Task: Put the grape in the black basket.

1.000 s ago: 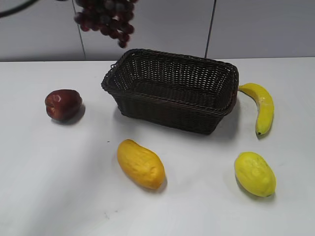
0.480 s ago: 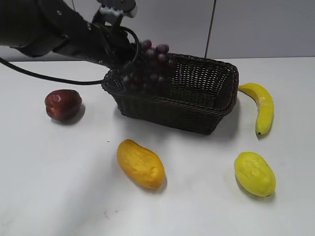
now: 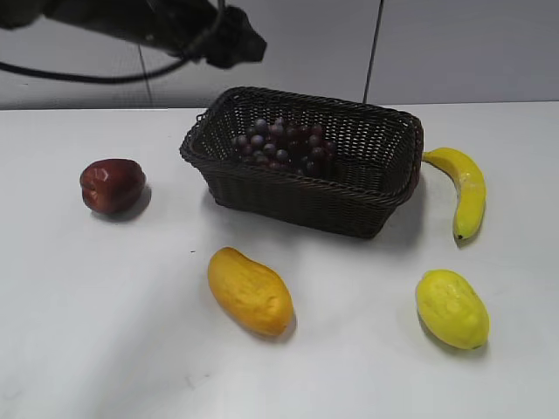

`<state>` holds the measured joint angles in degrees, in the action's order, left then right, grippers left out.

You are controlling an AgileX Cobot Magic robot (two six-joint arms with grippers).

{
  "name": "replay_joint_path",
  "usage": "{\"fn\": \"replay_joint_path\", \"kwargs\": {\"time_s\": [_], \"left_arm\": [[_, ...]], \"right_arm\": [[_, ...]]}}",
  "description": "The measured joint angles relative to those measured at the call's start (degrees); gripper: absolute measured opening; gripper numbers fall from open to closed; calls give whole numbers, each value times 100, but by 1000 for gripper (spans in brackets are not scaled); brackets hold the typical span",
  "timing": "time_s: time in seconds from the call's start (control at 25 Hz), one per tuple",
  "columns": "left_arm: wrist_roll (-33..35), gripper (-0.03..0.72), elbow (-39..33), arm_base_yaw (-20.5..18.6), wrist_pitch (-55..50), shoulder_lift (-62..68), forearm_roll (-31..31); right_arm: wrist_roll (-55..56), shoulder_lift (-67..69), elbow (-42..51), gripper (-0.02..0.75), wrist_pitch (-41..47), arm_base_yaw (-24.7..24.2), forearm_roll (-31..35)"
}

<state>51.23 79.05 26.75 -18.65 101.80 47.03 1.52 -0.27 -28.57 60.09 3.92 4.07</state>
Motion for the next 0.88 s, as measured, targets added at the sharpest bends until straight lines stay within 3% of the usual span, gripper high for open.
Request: {"fn": "replay_joint_path", "kwargs": {"time_s": [0.08,0.2,0.36,0.48,0.6,0.88], "left_arm": [[-519,562,225,-314,-537,-144,-129],[-1638,559,591,-828,-1582,-215,-951],[-3201,555,989,-1276,-3345,-220,-3048],[-3932,553,1085,-1498,-4638,-220,-4360],[-4218,553,1085,-1687,-5034,-245,-4845],[-4461,553,549,-1890,-5092,-872,-4900]], "right_arm": [[0,0,0,590,-5,0,0],[0,0,0,590,-5,0,0],[0,0,0,590,-5,0,0],[0,0,0,590,-5,0,0],[0,0,0,590,-5,0,0],[0,0,0,590,-5,0,0]]}}
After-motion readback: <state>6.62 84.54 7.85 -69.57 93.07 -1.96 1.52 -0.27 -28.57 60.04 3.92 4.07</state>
